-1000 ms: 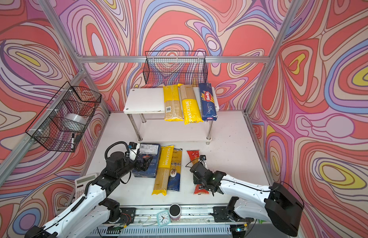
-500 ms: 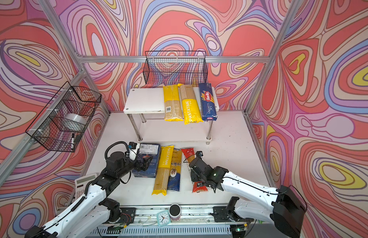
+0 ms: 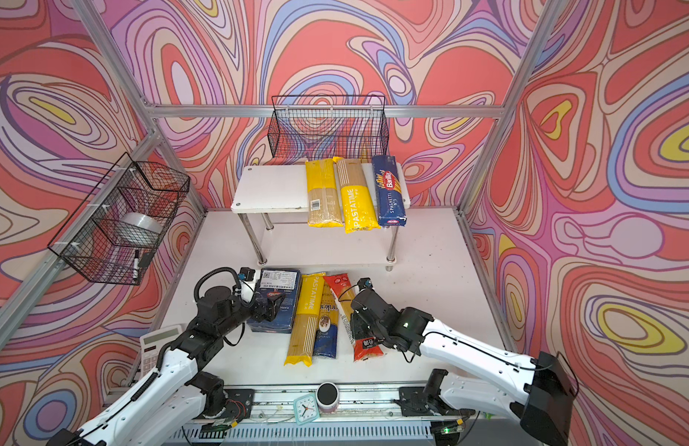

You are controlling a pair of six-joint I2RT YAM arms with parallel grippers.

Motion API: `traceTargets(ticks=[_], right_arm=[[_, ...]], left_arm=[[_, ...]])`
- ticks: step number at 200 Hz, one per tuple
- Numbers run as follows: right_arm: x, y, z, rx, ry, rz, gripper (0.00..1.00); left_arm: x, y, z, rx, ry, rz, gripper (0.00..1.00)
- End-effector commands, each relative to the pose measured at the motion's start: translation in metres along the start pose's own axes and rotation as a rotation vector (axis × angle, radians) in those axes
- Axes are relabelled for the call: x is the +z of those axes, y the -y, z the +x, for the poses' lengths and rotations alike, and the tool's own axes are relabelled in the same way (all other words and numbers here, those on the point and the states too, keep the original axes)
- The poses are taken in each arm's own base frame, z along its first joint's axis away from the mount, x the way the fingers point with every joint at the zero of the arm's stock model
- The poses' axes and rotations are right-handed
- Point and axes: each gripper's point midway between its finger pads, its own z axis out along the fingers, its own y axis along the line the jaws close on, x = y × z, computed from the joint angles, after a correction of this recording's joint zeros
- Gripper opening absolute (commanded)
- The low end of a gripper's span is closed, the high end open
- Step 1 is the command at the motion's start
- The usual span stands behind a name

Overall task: Arrange pasta packages on shelves
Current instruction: Pick up the pasta bag from the center of the table.

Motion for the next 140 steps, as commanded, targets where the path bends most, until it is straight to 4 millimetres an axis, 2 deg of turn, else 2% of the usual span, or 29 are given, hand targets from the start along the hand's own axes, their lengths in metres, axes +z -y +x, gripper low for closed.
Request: traceTargets(ticks=[1,43,67,140], right_arm=[[-0.03,-0.028,-0.041,0.008,0.147,-0.099,0.0],[-0.036,-0.047,-0.044,-0.028,0.128,-0.122,0.0],[-0.043,-0.068,-0.048,-0.048,0.137,-0.162,0.0],[-0.066,-0.124,-0.067,-0.137,0.196,-0.186,0.0]], left_arm=[[-0.004,0.001,-0.002,-0.03,0.045,0.004,1.0],[0.0,-0.016,0.006,-0.086,0.038,-0.088,1.0],[0.003,-0.016,0.007,-0.089,0.017,-0.086,1.0],[0.003,-0.034,0.015,-0.142,0.017,-0.184,1.0]])
